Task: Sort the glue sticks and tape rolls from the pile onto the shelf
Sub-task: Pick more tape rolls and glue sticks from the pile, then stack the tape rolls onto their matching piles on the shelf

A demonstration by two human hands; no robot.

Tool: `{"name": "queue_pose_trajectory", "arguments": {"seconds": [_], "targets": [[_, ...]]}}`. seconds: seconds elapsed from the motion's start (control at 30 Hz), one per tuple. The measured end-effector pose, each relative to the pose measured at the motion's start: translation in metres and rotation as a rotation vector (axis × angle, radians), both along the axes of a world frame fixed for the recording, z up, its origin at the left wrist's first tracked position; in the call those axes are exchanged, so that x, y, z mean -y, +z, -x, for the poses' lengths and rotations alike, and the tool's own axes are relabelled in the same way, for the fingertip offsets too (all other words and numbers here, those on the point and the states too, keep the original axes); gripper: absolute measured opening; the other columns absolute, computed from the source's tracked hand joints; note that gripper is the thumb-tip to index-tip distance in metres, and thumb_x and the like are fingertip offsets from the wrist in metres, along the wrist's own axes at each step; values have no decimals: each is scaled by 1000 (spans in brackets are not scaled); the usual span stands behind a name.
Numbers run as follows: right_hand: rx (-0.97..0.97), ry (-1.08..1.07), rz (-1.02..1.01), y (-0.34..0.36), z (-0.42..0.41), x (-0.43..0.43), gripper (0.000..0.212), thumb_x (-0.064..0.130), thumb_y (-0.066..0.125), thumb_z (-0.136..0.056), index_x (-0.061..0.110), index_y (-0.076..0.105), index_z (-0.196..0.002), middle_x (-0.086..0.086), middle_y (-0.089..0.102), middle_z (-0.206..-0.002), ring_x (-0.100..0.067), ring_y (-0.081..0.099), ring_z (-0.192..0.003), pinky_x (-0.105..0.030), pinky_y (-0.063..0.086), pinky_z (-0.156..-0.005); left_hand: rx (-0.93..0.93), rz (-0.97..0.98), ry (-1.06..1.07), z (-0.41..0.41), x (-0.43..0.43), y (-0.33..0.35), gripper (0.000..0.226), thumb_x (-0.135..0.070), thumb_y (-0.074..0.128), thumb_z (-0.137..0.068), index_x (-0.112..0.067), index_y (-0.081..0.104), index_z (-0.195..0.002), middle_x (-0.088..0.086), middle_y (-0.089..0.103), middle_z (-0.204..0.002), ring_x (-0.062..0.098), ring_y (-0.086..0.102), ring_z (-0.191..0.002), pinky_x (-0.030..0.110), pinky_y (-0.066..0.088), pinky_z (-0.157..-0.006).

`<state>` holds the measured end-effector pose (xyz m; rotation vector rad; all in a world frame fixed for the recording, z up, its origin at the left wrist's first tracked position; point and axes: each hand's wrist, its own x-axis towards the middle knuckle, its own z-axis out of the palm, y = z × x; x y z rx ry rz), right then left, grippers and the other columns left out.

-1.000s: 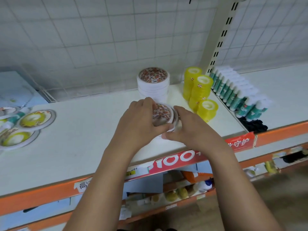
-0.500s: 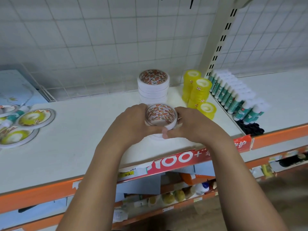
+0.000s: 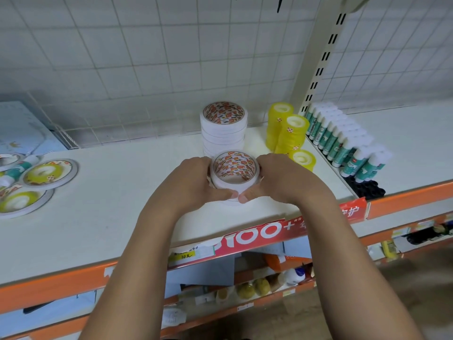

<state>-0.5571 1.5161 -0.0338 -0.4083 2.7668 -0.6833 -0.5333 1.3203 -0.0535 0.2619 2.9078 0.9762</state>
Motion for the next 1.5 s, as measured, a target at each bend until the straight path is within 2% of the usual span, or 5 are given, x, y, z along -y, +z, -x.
{"name": "queue_pose_trajectory", "arguments": {"seconds": [0.3, 0.43, 0.63, 1.17, 1.5], "targets": [[25, -110, 121, -12, -22, -5, 71, 44, 86, -65, 13, 54, -121, -3, 63, -114, -20, 61, -98, -40, 52, -85, 10, 19, 40, -8, -6, -6, 66, -54, 80, -65, -21, 59, -119, -2, 62, -108, 16, 59, -94, 37, 53, -83], [-71, -195, -116, -8, -40, -10, 63, 33, 75, -81, 10, 48, -133, -7, 57, -129, -26, 54, -118, -42, 48, -93, 28, 143, 61, -15, 7, -9, 73, -54, 80, -67, -20, 49, -125, 0, 54, -116, 16, 52, -98, 32, 44, -80], [-427, -159, 168, 19, -73, 38, 16, 25, 62, -88, 22, 67, -102, 3, 69, -94, -21, 65, -88, -41, 53, -78, -102, 239, 237, -38, 53, -5, 58, -52, 67, -82, -26, 52, -131, -5, 59, -120, 18, 57, -107, 33, 46, -83], [-218, 301, 258, -20, -98, 296, 16, 34, 62, -90, 28, 66, -104, 13, 67, -97, -11, 61, -95, -33, 51, -82, -169, 306, 562, -151, 252, -9, 39, -45, 63, -86, -24, 62, -119, -3, 60, -117, 20, 58, -107, 33, 46, -77], [-192, 234, 210, -26, -104, 378, 20, 20, 58, -92, 23, 68, -109, 5, 70, -105, -17, 62, -100, -38, 51, -88, -129, 292, 520, -156, 344, -11, 33, -34, 63, -89, -20, 64, -119, 1, 58, -118, 25, 61, -101, 38, 51, -79]]}}
